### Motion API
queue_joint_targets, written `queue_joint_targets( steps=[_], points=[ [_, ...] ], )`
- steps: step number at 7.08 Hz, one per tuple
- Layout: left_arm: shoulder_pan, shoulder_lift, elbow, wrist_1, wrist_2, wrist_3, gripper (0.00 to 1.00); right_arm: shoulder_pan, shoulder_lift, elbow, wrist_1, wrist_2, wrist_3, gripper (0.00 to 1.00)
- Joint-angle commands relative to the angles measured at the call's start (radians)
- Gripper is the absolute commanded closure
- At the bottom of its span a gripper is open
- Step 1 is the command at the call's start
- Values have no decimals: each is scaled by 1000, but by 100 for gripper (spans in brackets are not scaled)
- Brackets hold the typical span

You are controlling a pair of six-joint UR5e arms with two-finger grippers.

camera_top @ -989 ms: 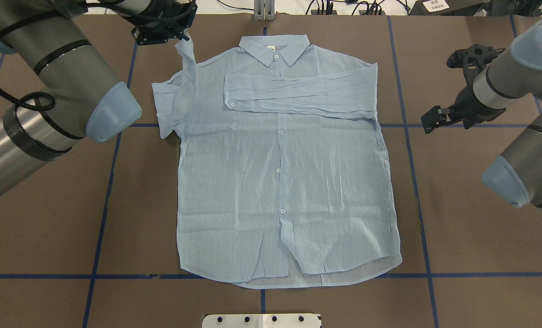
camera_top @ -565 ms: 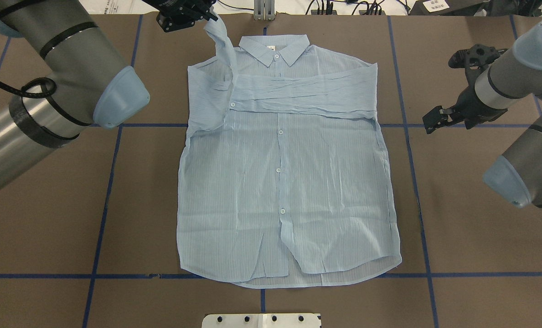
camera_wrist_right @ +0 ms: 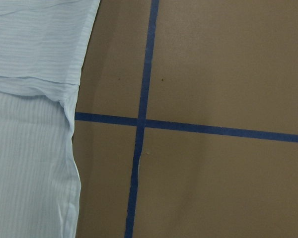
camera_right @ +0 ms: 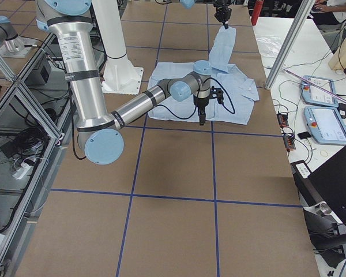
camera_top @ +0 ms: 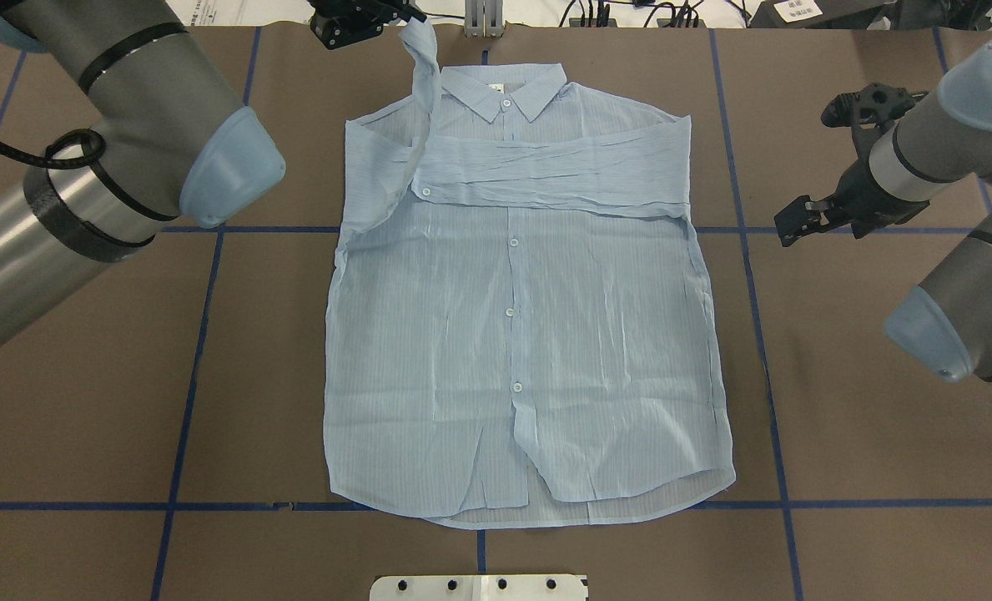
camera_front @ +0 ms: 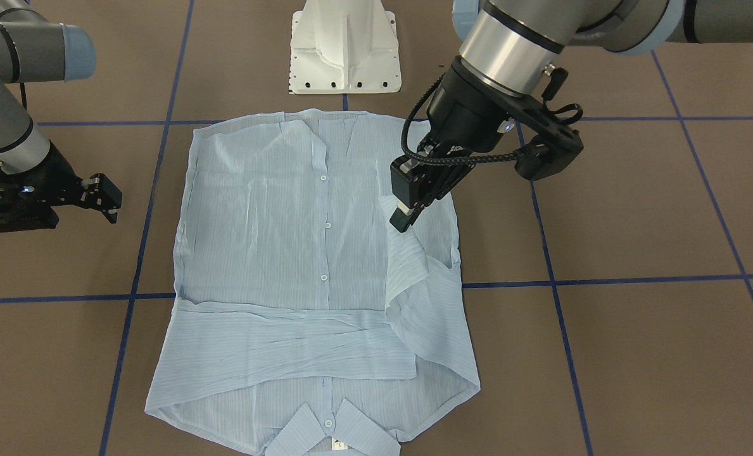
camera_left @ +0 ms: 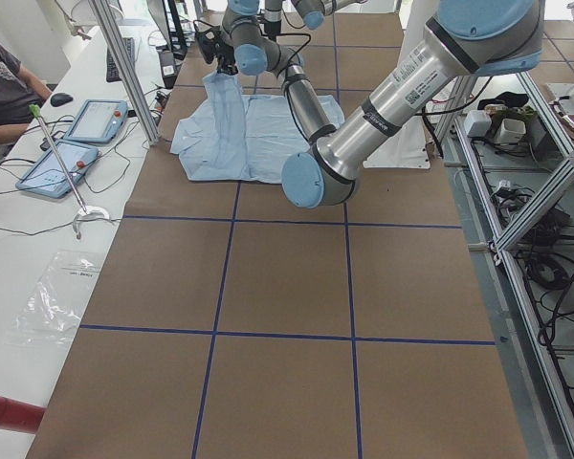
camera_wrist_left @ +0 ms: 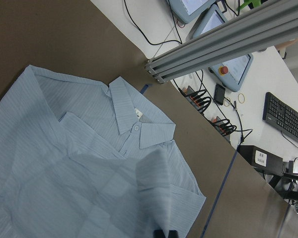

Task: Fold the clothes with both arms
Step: 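Lift the cuff with the left gripper and carry it across the shirt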

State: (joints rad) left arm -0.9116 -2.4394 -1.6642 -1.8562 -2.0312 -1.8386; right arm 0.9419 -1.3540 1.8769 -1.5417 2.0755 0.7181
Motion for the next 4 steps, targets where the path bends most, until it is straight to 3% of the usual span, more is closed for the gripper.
queue_joint_targets(
  steps=[1, 3, 4],
  points=[
    [37, -19, 99, -65, 8, -37, 100, -2, 0, -4, 0, 0, 3, 0],
    [113, -59, 187, -126, 104, -89, 100, -2, 0, -5, 0, 0, 3, 0],
    [175, -104, 281, -159, 185, -76, 100, -2, 0, -8, 0, 0, -3, 0]
  ],
)
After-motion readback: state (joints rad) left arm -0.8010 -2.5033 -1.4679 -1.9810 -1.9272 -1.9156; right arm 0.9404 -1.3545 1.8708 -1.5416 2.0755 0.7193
